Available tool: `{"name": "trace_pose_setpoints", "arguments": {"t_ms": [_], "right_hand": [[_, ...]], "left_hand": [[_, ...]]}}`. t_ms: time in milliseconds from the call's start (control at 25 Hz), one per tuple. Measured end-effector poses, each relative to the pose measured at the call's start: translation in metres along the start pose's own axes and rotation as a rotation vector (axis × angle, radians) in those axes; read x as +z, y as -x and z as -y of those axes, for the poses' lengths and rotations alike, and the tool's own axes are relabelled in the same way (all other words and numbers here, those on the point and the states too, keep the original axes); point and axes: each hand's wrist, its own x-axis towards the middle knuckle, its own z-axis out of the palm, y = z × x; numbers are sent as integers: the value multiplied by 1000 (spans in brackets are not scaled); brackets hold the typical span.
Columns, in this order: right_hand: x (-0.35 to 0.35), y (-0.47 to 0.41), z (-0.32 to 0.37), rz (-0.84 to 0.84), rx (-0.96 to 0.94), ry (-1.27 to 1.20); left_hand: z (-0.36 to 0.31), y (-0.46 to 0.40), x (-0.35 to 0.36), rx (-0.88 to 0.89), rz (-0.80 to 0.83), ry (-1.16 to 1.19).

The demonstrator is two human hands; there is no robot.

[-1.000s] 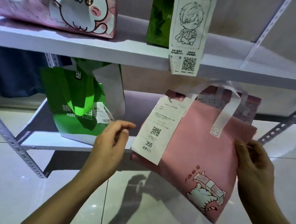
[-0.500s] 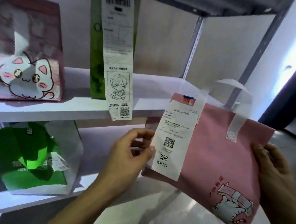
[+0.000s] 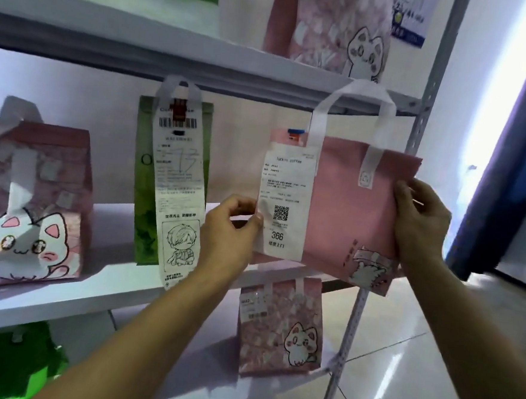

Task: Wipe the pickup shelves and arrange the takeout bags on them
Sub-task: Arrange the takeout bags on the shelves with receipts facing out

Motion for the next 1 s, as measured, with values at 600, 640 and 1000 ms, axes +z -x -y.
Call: {"name": "trace_pose_setpoints", "arguments": {"t_ms": [600, 640, 1000], "right_hand": [[73, -5, -115, 158, 220, 138], [80, -14, -122, 156, 233, 148], [111, -50, -157, 181, 278, 202]], "left_hand": [[79, -51, 31, 33, -197, -275], [82, -59, 36, 30, -216, -293], [103, -84, 50, -6, -187, -339]]}}
